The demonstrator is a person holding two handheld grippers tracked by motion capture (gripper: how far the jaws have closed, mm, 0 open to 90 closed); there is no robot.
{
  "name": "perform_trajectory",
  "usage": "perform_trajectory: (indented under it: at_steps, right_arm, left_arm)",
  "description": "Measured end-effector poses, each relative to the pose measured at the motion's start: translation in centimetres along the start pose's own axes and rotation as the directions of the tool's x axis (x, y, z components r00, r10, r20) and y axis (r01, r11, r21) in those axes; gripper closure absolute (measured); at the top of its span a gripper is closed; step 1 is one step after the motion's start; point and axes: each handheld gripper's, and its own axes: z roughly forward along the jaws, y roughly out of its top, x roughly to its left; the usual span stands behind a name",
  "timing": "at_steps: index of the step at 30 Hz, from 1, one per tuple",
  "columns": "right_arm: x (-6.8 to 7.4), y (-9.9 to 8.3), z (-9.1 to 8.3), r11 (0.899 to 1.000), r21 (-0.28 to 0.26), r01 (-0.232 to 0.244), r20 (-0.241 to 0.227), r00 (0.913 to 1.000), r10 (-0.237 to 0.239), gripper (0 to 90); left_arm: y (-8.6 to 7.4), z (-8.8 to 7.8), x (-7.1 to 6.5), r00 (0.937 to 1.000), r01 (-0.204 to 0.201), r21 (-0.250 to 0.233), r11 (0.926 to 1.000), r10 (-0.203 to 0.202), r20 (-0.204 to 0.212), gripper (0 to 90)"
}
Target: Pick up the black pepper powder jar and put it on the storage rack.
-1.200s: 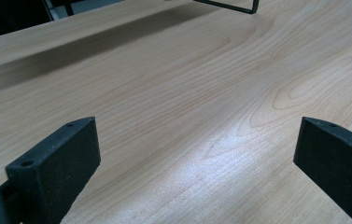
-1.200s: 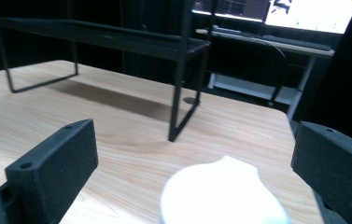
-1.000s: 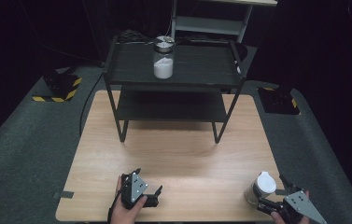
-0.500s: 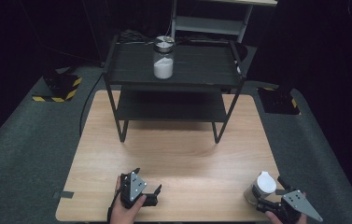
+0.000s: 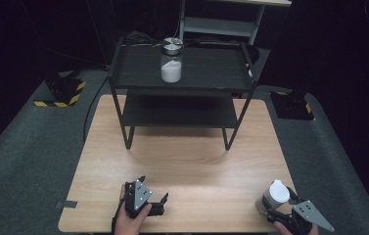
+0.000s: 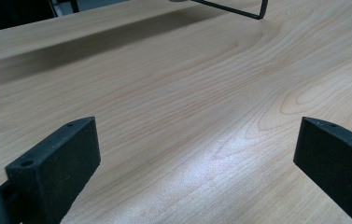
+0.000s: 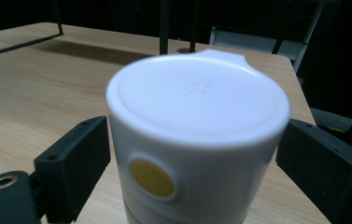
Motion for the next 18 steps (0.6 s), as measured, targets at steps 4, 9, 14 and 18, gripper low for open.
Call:
perform_trajectory:
  at_steps: [4, 9, 14, 18]
  right_arm:
    - [-0.21, -0.16, 0.0, 1.0, 0.005, -0.019, 0.003, 0.9998, 0.019, 15.2]
    - [-0.38, -0.24, 0.2, 1.0, 0.017, -0.013, -0.01, 0.9999, 0.013, 20.2]
    - [-0.1, -0.3, 0.35, 1.0, 0.02, -0.002, -0.012, 0.9999, 0.002, 25.8]
    - [0.09, -0.38, 0.43, 1.0, 0.017, -0.003, -0.008, 1.0, 0.003, 28.3]
  left_arm:
    - [0.01, -0.02, 0.09, 1.0, 0.005, 0.002, 1.0, -0.005, -0.002, 0.6]
    - [-0.02, -0.04, 0.21, 0.9999, 0.012, 0.001, 0.9999, -0.012, 0.002, 0.6]
    - [-0.02, -0.05, 0.32, 0.9999, 0.015, 0.001, 0.9999, -0.015, 0.004, 0.6]
    - [0.05, 0.0, 0.38, 0.9999, 0.012, 0.005, 0.9999, -0.012, 0.008, 0.6]
